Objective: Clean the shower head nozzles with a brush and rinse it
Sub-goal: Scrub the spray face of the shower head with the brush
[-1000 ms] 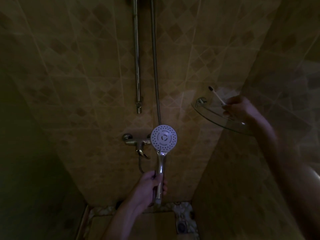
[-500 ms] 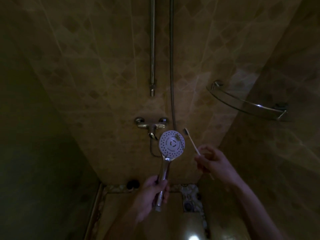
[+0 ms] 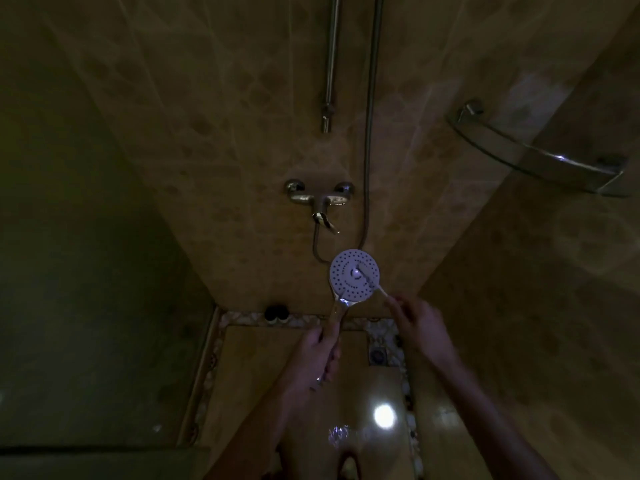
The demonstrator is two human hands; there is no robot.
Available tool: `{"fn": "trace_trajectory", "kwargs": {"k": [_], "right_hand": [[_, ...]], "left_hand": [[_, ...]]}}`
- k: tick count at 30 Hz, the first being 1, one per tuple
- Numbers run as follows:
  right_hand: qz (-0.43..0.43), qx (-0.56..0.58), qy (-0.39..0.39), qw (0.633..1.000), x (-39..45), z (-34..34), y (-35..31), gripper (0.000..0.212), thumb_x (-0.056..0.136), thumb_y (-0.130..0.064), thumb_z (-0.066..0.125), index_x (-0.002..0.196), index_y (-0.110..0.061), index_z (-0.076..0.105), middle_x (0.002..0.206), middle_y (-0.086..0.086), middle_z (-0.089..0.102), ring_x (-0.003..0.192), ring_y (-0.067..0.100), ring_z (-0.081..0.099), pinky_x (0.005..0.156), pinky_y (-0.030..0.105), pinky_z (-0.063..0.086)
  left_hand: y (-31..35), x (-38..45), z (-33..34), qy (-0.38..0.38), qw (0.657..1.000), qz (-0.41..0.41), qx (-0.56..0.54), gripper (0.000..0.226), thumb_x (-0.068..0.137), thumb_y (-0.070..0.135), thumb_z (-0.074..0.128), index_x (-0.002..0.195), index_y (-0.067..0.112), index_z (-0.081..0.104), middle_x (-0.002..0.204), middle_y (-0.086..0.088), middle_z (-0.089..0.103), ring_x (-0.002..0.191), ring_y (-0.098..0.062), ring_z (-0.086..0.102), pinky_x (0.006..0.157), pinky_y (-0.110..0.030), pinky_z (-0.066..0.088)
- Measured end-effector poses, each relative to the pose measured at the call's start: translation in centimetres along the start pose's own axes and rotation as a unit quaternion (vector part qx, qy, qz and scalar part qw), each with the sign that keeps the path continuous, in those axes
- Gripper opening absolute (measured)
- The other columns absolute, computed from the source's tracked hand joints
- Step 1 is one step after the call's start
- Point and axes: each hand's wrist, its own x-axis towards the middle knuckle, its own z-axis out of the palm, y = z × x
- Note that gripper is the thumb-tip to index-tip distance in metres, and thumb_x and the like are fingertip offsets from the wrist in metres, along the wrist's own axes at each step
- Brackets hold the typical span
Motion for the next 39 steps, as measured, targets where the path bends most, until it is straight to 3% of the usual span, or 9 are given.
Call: {"fn": "trace_trajectory", "kwargs": {"k": [5,10,15,17,20,24,30,36,39], "right_hand": [[-0.031,-0.086,-0.014,0.996,-0.9,1.3,0.2,0.040,0.093,-0.057,0.043,0.102,-0.031,0.070,0.085,0.000,0.073,0.083,0.024,0.068,0.062,0.032,0.050],[0.035,-0.014,0.021,0.999,2.1,-1.1,0.1,0.050,0.091,-0.061,0.041,0.090,-0.022,0.073,0.069,0.000,0.069,0.066,0.017,0.065,0.063,0.041,0.055],[-0.003,-0.079,0.016,0.997,1.0,0.1,-0.2,0.060,0.084,-0.076,0.029,0.095,-0.033,0.071,0.063,-0.008,0.065,0.066,0.015,0.065,0.055,0.029,0.047],[-0.043,-0.118,0.011,0.992,0.3,0.5,-0.3,0.055,0.086,-0.075,0.032,0.096,-0.037,0.070,0.071,-0.005,0.071,0.073,0.017,0.068,0.056,0.029,0.048],[-0.021,-0.088,0.006,0.996,1.4,-1.1,-0.2,0.045,0.083,-0.076,0.033,0.076,-0.048,0.067,0.055,-0.010,0.062,0.059,0.011,0.062,0.052,0.030,0.047],[0.003,-0.095,0.040,0.995,3.4,-3.1,0.4,0.041,0.093,-0.058,0.043,0.089,-0.028,0.071,0.062,-0.008,0.059,0.070,0.022,0.066,0.061,0.039,0.054],[-0.061,-0.144,-0.008,0.988,1.0,-1.5,-0.1,0.049,0.088,-0.073,0.030,0.069,-0.038,0.059,0.055,-0.010,0.057,0.055,0.005,0.056,0.048,0.027,0.041],[-0.008,-0.114,0.023,0.993,3.7,-4.2,0.1,0.043,0.094,-0.055,0.043,0.079,-0.024,0.069,0.060,-0.006,0.058,0.064,0.017,0.061,0.057,0.032,0.046],[-0.042,-0.144,-0.005,0.989,2.2,-2.7,-0.3,0.048,0.092,-0.066,0.033,0.065,-0.033,0.057,0.056,-0.007,0.055,0.058,0.012,0.059,0.052,0.032,0.046]], "left_hand": [[-0.4,-0.5,-0.4,0.014,0.999,0.013,0.051,0.033,0.096,0.040,0.047,0.075,0.016,0.052,0.051,0.008,0.051,0.036,-0.006,0.042,0.035,-0.018,0.030],[-0.4,-0.8,-0.4,-0.009,0.999,0.020,0.040,0.030,0.096,0.038,0.049,0.078,0.014,0.052,0.054,0.007,0.050,0.037,-0.007,0.041,0.037,-0.020,0.031],[0.0,-0.7,0.3,-0.014,0.999,0.031,0.034,0.030,0.098,0.035,0.047,0.077,0.013,0.049,0.055,0.004,0.049,0.037,-0.008,0.039,0.039,-0.021,0.028],[0.2,-0.7,0.5,-0.012,0.999,0.031,0.031,0.030,0.098,0.034,0.047,0.078,0.012,0.049,0.057,0.002,0.048,0.037,-0.009,0.039,0.039,-0.022,0.027],[0.4,-0.8,0.6,-0.014,0.999,0.037,0.033,0.028,0.098,0.033,0.047,0.081,0.010,0.048,0.058,0.000,0.048,0.036,-0.008,0.038,0.038,-0.022,0.027],[0.3,-1.0,0.8,-0.018,0.998,0.048,0.043,0.027,0.098,0.032,0.048,0.079,0.012,0.048,0.058,0.001,0.049,0.038,-0.010,0.038,0.039,-0.023,0.028],[-0.1,-0.4,0.7,-0.006,0.998,0.041,0.052,0.028,0.096,0.035,0.050,0.076,0.015,0.049,0.058,0.002,0.050,0.038,-0.009,0.039,0.038,-0.021,0.028],[-0.3,-0.3,1.1,-0.009,0.999,0.036,0.040,0.029,0.095,0.035,0.052,0.072,0.018,0.048,0.054,0.005,0.050,0.036,-0.009,0.037,0.038,-0.021,0.027],[-0.2,-0.5,1.0,-0.005,0.999,0.031,0.040,0.032,0.095,0.036,0.051,0.070,0.018,0.047,0.052,0.006,0.049,0.035,-0.008,0.037,0.035,-0.018,0.026]]}}
